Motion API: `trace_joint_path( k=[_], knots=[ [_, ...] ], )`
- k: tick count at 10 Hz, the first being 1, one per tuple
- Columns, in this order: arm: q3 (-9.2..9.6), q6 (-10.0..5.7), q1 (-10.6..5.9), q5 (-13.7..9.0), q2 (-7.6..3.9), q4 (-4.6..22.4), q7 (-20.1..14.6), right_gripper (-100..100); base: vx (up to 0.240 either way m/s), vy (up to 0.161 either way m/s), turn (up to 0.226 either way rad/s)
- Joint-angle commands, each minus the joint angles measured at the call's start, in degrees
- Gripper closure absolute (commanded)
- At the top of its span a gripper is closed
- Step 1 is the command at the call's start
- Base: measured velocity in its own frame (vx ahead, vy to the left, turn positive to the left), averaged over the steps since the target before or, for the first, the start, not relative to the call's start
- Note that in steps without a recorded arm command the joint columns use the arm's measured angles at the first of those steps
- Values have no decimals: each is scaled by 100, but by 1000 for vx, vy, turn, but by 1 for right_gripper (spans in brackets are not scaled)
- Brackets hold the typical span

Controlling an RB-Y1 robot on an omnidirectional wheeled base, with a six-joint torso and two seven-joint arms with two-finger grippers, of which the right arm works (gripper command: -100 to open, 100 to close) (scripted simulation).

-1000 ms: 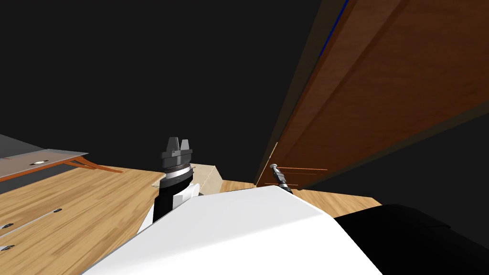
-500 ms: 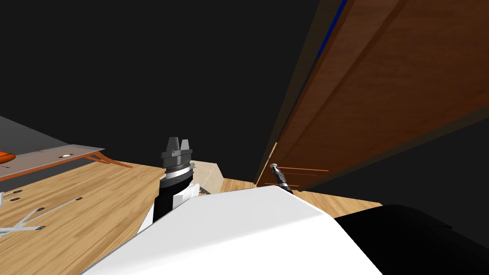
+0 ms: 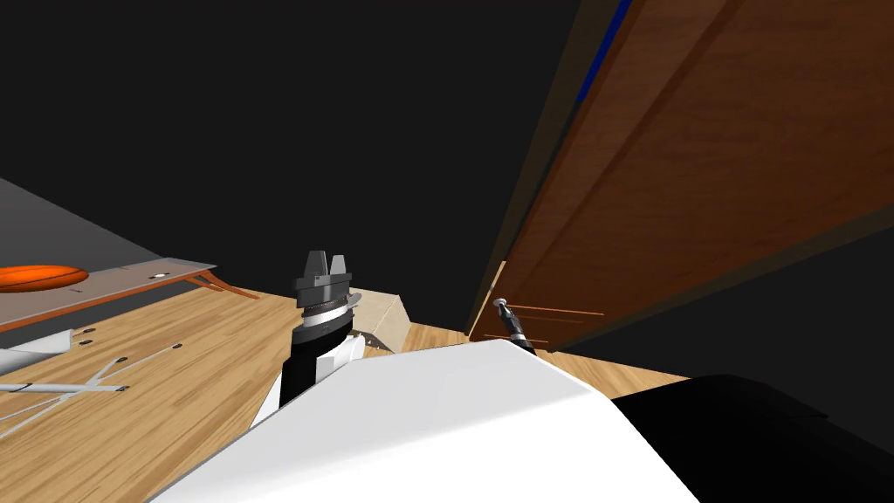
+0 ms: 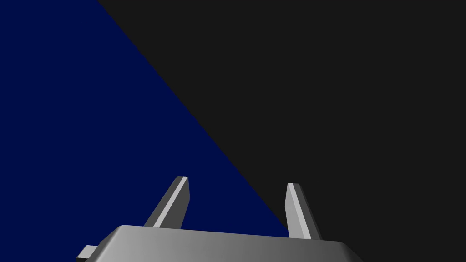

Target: Pull the door open

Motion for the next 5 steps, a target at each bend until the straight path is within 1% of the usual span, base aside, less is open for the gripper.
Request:
trace_joint_path(
  k=[1,2,3,4,5],
  knots=[
    [92,3,-37,-173,2,49,-286,100,-72,-26,127],
    [92,3,-37,-173,2,49,-378,100,-51,-22,52],
    [135,16,-57,-294,-16,68,-571,100,-48,-13,69],
    [135,16,-57,-294,-16,68,-610,100,-39,-6,46],
    [177,30,-78,-415,-33,87,-835,100,-41,-11,70]
  ],
)
